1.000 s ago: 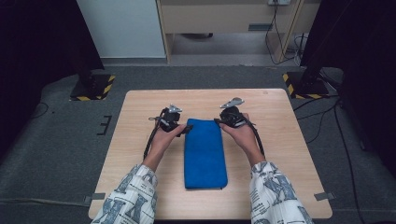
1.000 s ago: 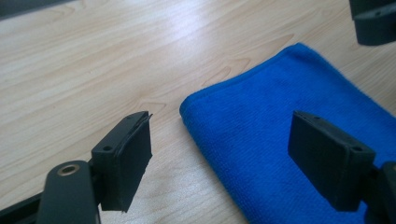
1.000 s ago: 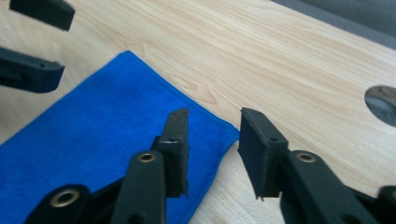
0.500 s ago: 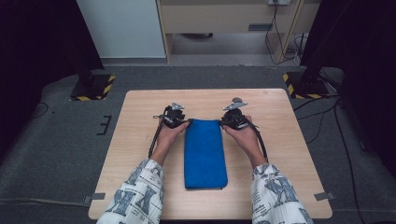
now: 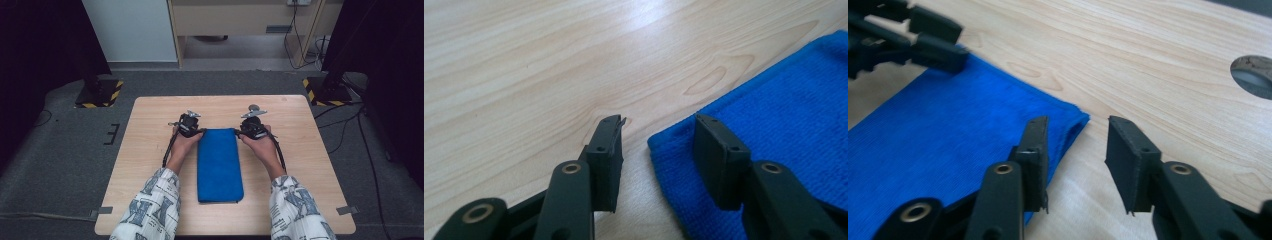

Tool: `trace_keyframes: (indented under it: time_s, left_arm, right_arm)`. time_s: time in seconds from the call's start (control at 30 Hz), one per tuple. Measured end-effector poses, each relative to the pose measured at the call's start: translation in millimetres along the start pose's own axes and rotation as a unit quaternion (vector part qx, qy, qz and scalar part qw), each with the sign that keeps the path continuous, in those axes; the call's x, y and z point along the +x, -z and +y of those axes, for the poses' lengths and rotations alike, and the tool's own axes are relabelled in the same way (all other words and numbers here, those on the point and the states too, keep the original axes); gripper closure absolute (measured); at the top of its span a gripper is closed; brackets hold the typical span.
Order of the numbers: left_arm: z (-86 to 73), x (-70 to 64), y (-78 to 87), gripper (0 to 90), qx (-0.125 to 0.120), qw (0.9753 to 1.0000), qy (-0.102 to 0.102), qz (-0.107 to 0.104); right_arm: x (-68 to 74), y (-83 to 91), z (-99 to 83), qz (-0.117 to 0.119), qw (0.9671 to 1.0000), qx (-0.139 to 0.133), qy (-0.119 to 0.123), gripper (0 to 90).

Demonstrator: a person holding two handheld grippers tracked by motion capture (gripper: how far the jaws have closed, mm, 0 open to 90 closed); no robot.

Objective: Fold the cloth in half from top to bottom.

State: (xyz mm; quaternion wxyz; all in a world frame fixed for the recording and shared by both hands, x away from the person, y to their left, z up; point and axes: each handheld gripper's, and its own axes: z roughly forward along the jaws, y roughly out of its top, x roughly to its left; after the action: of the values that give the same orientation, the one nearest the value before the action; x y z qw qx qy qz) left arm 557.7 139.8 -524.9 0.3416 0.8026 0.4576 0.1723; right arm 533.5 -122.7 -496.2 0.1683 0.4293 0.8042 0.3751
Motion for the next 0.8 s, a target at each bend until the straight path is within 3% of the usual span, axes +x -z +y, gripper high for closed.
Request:
trace_keyframes:
  time_s: [0.2,0.47,0.8]
  left_arm:
    - [-3.2,1.0,-2.3,56.1,-0.002,1.0,-0.001,-0.002]
    - [-5.7,0.0,-2.5,57.4,-0.01,0.9999,-0.002,-0.004]
    - [-9.3,-0.1,-2.8,57.6,-0.025,0.9996,-0.002,-0.009]
  right_arm:
    - [-5.5,-20.6,4.6,-0.002,0.9995,0.005,-0.032,53.8]
    - [-2.2,-43.2,5.5,0.007,0.9992,0.025,-0.03,50.4]
    - [3.0,-56.2,5.5,0.02,0.9991,0.036,-0.013,44.0]
